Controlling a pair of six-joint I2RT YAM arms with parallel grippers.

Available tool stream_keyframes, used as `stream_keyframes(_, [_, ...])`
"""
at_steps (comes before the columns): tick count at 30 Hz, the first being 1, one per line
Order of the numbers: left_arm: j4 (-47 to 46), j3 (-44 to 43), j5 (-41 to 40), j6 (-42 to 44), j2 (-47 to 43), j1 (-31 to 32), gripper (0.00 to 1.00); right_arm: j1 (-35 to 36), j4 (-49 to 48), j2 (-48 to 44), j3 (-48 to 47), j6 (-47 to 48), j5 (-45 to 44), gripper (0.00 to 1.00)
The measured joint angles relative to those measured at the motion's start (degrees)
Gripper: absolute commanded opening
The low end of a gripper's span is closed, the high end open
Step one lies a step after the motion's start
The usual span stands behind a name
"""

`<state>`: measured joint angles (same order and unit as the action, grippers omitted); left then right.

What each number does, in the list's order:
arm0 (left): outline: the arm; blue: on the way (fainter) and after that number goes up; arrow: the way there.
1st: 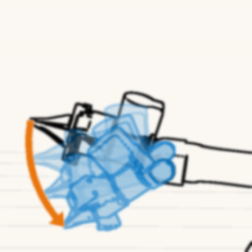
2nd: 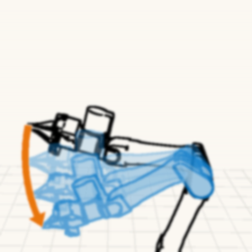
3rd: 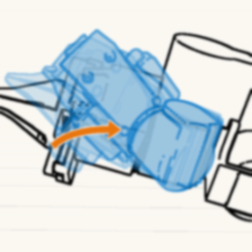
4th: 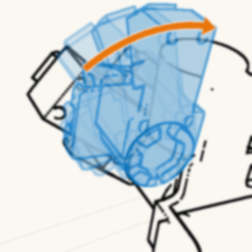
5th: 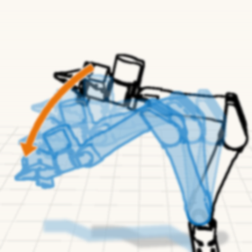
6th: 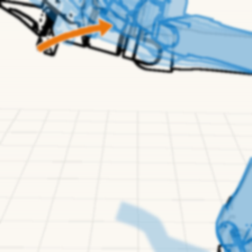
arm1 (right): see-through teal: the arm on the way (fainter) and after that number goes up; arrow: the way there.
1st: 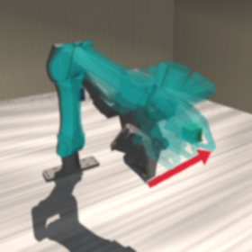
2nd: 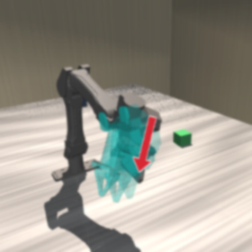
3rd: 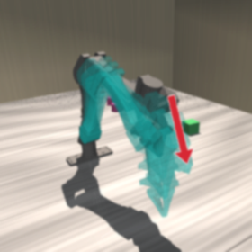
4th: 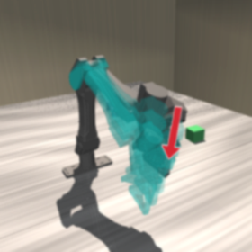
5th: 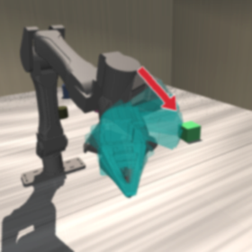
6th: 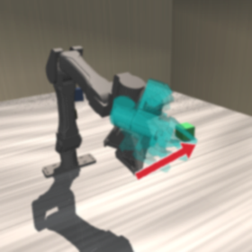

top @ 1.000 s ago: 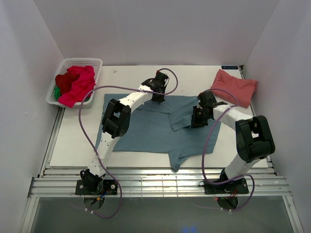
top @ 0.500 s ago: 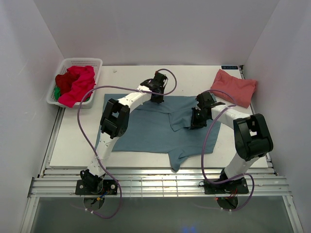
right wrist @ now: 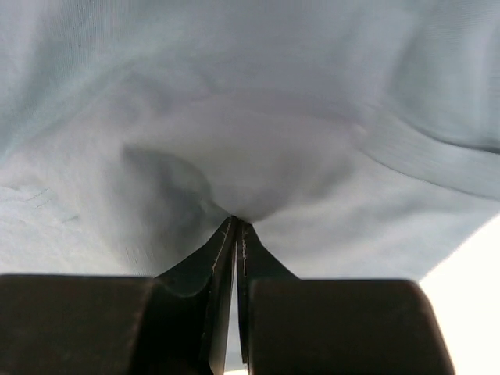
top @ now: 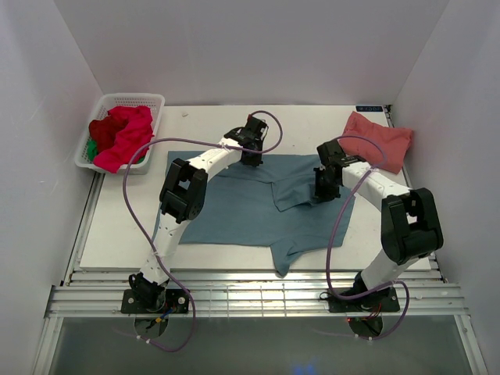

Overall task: Fold and stack the t-shirts
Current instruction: Fold the flattened tshirt in 1/3 of the way

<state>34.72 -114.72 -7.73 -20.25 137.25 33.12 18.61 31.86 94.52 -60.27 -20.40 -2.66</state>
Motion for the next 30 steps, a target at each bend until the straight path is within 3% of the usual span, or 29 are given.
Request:
stream_keyframes(6, [0.0, -0.02, 0.63, -0.17, 0.0, -0.02, 0.15, 0.0, 7.52, -2.86, -5.14, 0.02, -7.1, 0.08])
stream_keyframes(16, [-0.02, -0.02, 1.31, -0.15, 0.0, -0.09, 0.15, 0.04, 17.7, -3.37, -5.49, -0.9, -12.24, 0.08])
stream_keyframes(18, [-0.02, -0.04, 1.46, -0.15, 0.0, -0.17, 0.15, 0.04, 18.75, -4.22, -4.94, -1.4, -12.48, 0.15])
stream_keyframes(19, [-0.02, -0.07, 1.6, -0.15, 0.0, -0.2, 0.15, 0.04, 19.21, -4.81, -4.48, -1.73, -12.55, 0.31])
stream_keyframes(22, [-0.04, -0.09, 1.84, -0.15, 0.0, -0.28, 0.15, 0.07, 20.26, -5.95, -3.23, -2.14, -13.0, 0.51])
stream_keyframes(25, [-0.26, -0.11, 1.6, 0.11, 0.0, -0.37, 0.17, 0.07, 20.02, -5.88, -2.93, -1.46, -13.16, 0.54])
stream_keyframes(30, [-0.63, -1.25, -1.7, 1.66, -0.28, -0.81, 0.36, 0.04, 18.34, -1.49, -10.43, 0.57, -13.25, 0.53])
